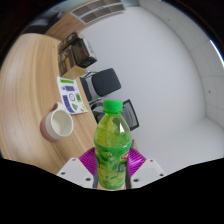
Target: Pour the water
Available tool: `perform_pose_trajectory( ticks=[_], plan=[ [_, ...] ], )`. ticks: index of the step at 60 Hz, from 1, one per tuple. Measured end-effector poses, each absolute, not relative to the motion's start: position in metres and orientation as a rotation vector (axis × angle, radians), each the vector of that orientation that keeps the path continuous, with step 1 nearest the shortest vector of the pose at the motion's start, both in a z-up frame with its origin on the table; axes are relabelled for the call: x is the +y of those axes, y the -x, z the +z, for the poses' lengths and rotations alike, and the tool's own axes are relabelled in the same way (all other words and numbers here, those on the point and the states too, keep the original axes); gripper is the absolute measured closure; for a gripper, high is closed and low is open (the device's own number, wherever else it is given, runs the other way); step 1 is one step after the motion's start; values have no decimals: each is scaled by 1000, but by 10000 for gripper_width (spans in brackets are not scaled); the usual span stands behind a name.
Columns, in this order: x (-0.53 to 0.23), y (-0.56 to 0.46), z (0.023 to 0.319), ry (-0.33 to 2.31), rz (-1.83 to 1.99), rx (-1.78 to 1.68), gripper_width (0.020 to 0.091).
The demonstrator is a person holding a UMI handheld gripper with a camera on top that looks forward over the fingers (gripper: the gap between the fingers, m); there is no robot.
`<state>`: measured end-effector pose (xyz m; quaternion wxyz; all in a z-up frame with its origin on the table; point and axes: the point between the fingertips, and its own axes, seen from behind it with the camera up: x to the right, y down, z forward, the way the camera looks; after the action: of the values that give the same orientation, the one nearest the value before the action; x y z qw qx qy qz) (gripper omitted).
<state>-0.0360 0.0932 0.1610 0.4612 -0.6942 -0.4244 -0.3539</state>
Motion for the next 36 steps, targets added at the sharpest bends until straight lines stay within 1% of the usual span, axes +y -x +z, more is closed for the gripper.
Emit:
perform_pose_trajectory(
  ticks=[7, 12, 21, 36],
  plan=[
    [89, 32, 179, 1787, -501, -725, 732],
    [92, 18, 178, 1830, -280, -520, 733],
    [96, -16, 157, 1831, -83, -275, 736],
    [116, -32, 105, 1817, 85, -140, 734]
  ],
)
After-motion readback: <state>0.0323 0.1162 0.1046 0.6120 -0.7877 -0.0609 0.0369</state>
